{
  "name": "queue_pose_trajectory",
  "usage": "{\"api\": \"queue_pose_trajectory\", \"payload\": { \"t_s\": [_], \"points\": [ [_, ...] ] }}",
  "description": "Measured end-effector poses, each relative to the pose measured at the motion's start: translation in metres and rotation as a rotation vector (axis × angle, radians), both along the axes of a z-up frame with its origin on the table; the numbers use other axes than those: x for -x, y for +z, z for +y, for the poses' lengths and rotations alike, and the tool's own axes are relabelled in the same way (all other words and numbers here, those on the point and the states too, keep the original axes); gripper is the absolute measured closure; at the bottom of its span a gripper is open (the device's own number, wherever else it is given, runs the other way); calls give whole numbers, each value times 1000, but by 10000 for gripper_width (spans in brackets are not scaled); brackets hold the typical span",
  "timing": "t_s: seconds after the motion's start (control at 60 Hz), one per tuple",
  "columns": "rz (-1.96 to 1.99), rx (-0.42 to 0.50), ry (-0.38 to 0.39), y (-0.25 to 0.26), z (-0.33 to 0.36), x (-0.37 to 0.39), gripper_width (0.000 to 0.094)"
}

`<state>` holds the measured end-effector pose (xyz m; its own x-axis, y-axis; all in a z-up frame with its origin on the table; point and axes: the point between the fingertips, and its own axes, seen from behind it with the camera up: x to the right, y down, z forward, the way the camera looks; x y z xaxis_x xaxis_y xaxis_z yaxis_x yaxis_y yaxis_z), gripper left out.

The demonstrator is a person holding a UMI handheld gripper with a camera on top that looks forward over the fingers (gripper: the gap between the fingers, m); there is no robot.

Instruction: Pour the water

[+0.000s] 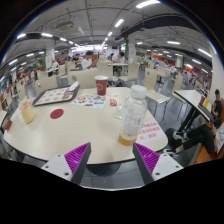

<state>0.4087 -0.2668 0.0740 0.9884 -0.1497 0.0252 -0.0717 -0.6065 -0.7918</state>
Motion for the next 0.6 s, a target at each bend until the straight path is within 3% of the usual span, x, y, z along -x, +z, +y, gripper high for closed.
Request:
{"api": "queue_pose_trajectory", "payload": {
  "t_s": [0.167,0.283,0.317,0.417,0.6],
  "points": [
    [-23,-87,-41,-3,55,-66,87],
    [-42,-122,-25,-8,93,-77,100],
    [-50,-121,-26,-12,99,-79,133],
    [-74,-130,-61,-21,112,-85,374],
    [-73,-150,-107,-19,111,-85,496]
  ]
}}
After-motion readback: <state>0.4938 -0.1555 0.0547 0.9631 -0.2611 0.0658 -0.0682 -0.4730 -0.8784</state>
